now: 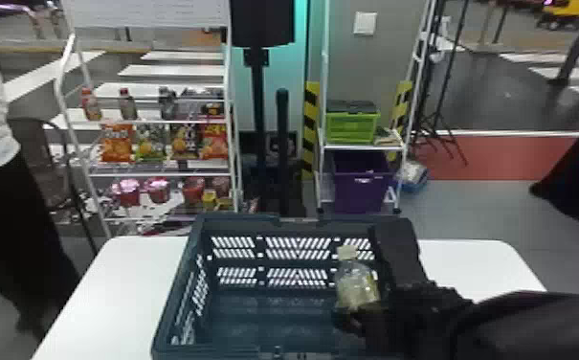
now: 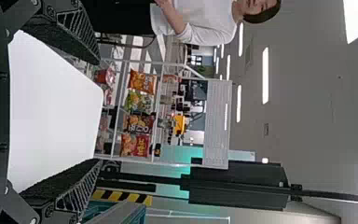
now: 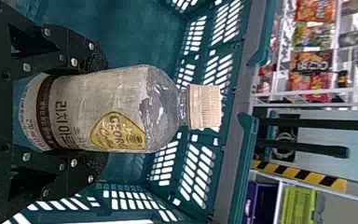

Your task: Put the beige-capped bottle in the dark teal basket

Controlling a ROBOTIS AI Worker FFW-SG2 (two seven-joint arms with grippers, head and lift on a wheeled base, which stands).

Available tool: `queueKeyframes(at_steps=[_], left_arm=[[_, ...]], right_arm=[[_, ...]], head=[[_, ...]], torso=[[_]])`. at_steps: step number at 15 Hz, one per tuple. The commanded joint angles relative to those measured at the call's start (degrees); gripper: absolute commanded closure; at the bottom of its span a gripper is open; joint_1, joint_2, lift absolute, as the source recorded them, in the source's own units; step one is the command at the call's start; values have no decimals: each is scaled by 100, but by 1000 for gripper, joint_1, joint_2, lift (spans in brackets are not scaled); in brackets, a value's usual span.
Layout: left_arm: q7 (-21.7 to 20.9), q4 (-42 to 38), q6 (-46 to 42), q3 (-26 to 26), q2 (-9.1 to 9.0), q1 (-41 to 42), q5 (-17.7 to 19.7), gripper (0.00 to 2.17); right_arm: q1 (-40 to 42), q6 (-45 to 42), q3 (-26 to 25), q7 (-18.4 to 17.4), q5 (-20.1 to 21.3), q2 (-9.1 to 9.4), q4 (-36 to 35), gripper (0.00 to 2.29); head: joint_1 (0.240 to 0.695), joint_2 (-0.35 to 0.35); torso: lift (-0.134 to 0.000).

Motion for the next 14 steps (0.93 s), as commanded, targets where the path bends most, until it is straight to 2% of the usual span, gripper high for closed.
queueKeyframes(at_steps=[1,5,7,12,13,14], left_arm=[[0,0,-1,9,-1,1,2,144],[0,53,-36,26,-1,-8,10,144],[-9,62,-36,35,7,-26,37,144],[-26,79,-36,88,25,-34,89,144],[-26,79,-36,88,25,-43,89,144],[-26,88,-36,88,25,-43,89,144]], right_arm=[[-408,-76,17,0,-174,24,727,2162],[-795,-374,17,-44,-332,24,1624,2162],[-945,-585,17,-44,-552,24,1993,2162],[-1015,-656,17,-44,-631,24,2160,2101],[-1015,-656,17,-44,-631,24,2151,1835],[-997,-638,17,-44,-639,24,2116,1075]], head=[[499,0],[499,0],[499,0],[499,0],[499,0],[499,0]], torso=[[0],[0],[0],[0],[0],[0]])
